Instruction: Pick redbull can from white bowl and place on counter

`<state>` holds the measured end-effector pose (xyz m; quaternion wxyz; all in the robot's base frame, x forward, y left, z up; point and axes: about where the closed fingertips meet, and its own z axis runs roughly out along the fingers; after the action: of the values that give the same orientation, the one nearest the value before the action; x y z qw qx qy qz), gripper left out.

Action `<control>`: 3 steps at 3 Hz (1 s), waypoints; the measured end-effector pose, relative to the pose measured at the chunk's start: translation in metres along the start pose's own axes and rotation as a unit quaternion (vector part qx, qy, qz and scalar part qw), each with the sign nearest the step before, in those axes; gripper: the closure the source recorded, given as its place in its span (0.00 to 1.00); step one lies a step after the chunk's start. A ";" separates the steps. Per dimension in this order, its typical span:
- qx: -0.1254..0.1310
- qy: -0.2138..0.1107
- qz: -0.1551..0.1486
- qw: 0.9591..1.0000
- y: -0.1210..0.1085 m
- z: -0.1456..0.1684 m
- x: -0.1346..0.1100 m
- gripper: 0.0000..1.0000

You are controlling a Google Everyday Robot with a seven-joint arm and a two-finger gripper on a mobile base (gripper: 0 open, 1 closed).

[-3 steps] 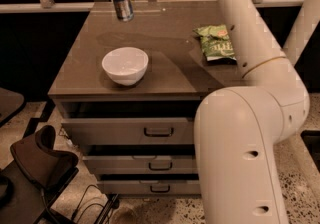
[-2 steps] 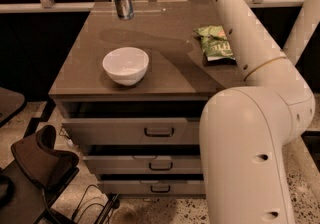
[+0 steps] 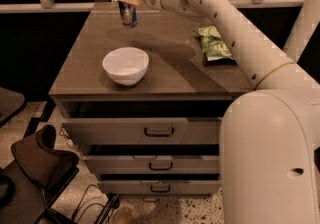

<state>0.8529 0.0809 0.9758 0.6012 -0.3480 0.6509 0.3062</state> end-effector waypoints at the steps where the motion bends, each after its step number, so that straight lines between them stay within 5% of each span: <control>1: 0.025 -0.019 0.000 1.000 -0.009 0.000 0.020 1.00; 3: 0.048 -0.028 -0.012 0.998 -0.013 0.000 0.041 1.00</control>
Offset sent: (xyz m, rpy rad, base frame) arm 0.0109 -0.0259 -0.0465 0.0629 -0.0944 -0.1385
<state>0.8618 0.0702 0.9349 0.6389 -0.3182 0.6432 0.2771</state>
